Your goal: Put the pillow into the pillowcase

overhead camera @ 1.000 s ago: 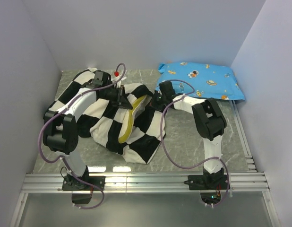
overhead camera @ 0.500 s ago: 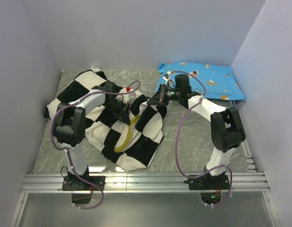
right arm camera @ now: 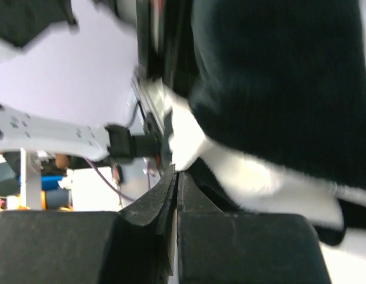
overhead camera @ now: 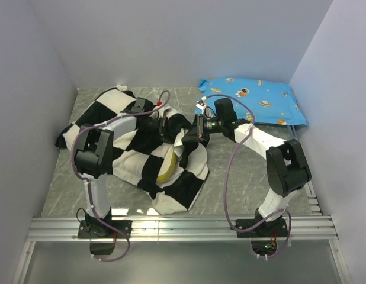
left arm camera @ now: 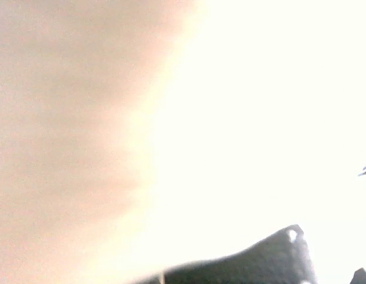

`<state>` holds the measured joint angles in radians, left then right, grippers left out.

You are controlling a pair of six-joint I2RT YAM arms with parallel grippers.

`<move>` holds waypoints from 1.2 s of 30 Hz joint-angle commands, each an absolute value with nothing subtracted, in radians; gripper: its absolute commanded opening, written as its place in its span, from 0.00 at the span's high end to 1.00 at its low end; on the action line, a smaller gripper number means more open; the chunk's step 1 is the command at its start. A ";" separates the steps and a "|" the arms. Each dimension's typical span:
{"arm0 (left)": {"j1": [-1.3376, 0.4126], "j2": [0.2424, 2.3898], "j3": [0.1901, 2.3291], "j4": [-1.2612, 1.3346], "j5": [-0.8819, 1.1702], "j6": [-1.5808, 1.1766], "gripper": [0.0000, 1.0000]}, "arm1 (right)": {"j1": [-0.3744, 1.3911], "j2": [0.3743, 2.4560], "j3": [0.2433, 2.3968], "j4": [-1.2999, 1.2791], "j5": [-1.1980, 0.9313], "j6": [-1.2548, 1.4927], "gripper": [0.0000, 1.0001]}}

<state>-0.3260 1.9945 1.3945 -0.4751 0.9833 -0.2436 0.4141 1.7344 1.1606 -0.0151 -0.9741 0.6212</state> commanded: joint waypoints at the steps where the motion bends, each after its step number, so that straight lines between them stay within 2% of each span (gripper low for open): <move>1: -0.284 1.911 1.385 -0.008 0.827 -0.587 0.99 | 0.430 1.647 1.167 -0.201 -1.109 0.493 1.00; 2: -0.285 1.893 1.349 0.082 0.714 -0.682 0.99 | 0.422 1.661 1.190 -0.230 -1.094 0.438 1.00; 3: -0.288 1.884 1.332 0.101 0.672 -0.713 0.94 | 0.411 1.684 1.219 -0.247 -1.085 0.428 1.00; 4: -0.305 1.876 1.322 0.100 0.629 -0.728 0.76 | 0.400 1.745 1.294 -0.248 -1.080 0.422 1.00; 6: -0.325 1.852 1.299 0.101 0.588 -0.735 0.61 | 0.376 1.831 1.417 -0.320 -1.037 0.379 1.00; 7: -0.343 1.839 1.295 0.077 0.578 -0.724 0.40 | 0.373 1.927 1.554 -0.343 -1.037 0.368 1.00; 10: -0.331 1.740 1.314 -0.084 0.603 -0.588 0.31 | 0.367 2.086 1.779 -0.400 -1.028 0.397 1.00; 15: -0.241 1.545 1.356 -0.424 0.663 -0.292 0.31 | 0.371 2.137 1.828 -0.290 -1.034 0.512 1.00; 16: -0.244 1.508 1.376 -0.580 0.605 -0.226 0.33 | 0.371 2.140 1.845 -0.291 -1.034 0.518 1.00; 19: -0.276 1.465 1.339 -0.717 0.522 -0.036 0.34 | 0.379 2.149 1.876 -0.291 -1.022 0.526 1.00; 20: -0.291 1.436 1.291 -0.754 0.505 0.045 0.34 | 0.377 2.145 1.878 -0.310 -1.017 0.516 0.85; 21: -0.313 1.419 1.266 -0.764 0.485 0.069 0.34 | 0.377 2.126 1.873 -0.363 -1.019 0.499 0.77; 22: -0.369 1.384 1.218 -0.765 0.445 0.087 0.33 | 0.365 2.109 1.852 -0.402 -0.993 0.455 0.60; 24: -0.444 1.358 1.183 -0.752 0.385 0.133 0.33 | 0.348 2.019 1.798 -0.478 -0.951 0.411 0.50; 25: -0.522 1.339 1.148 -0.741 0.339 0.140 0.33 | 0.322 1.981 1.722 -0.494 -0.916 0.387 0.33; 29: -0.652 1.361 1.098 -0.672 0.126 0.161 0.32 | 0.278 1.792 1.565 -0.583 -0.781 0.310 0.32; 33: -0.718 1.439 1.112 -0.638 0.043 0.163 0.33 | 0.272 1.630 1.374 -0.623 -0.732 0.276 0.37; 36: -0.742 1.523 1.114 -0.617 0.003 0.143 0.37 | 0.275 1.583 1.260 -0.615 -0.773 0.287 0.39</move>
<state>-0.7250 1.4708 1.0931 -0.6590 0.1081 0.1272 0.2584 1.6135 1.3521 -0.5800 -0.7795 0.3183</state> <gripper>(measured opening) 0.646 0.612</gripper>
